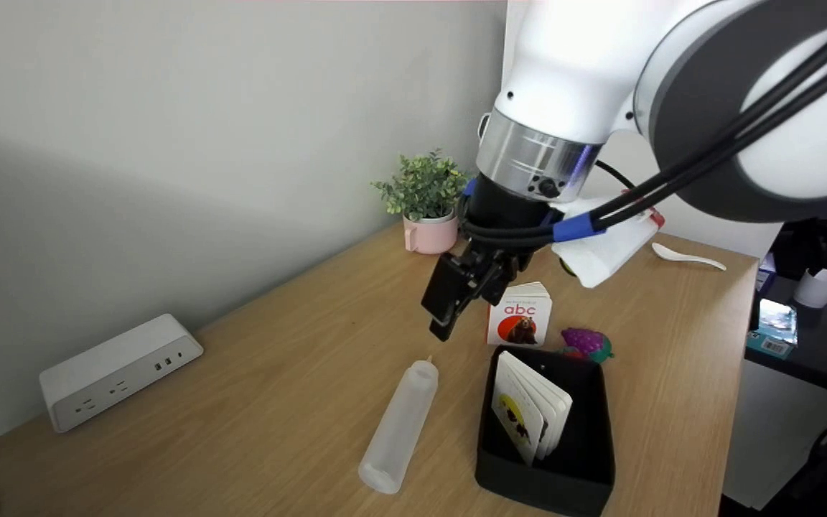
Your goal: Remove the book on the right from the box, remove the book on the left from the box
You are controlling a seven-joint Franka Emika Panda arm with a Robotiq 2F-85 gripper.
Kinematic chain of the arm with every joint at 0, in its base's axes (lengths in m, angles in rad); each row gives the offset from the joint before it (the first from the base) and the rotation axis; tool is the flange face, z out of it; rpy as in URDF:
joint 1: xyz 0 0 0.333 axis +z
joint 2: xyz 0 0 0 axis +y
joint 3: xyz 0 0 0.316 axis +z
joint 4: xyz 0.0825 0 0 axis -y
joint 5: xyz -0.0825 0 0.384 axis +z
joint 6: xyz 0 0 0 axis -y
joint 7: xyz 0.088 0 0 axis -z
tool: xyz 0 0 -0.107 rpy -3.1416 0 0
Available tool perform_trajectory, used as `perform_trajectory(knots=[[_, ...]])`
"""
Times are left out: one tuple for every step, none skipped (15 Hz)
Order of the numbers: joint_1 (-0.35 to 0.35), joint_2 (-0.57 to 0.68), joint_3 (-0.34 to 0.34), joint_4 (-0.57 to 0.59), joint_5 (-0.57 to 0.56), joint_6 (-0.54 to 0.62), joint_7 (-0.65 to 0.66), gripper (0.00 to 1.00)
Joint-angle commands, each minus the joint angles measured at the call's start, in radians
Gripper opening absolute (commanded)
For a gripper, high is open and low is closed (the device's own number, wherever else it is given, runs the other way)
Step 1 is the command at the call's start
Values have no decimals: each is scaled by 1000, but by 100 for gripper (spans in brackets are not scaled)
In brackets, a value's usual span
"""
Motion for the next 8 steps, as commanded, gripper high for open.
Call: perform_trajectory(knots=[[17, -2, -19, -9, 17, 9, -5, 100], [17, -2, -19, -13, 18, 15, -3, 100], [17, -2, -19, -13, 19, 18, -1, 100], [17, -3, -19, -13, 19, 18, 0, 100], [20, 6, -23, -4, 21, 22, 18, 100], [26, 6, -28, -8, 13, 30, 26, 100], [46, 3, -51, -20, -19, 41, 73, 100], [60, 1, -66, -29, -37, 46, 106, 100]])
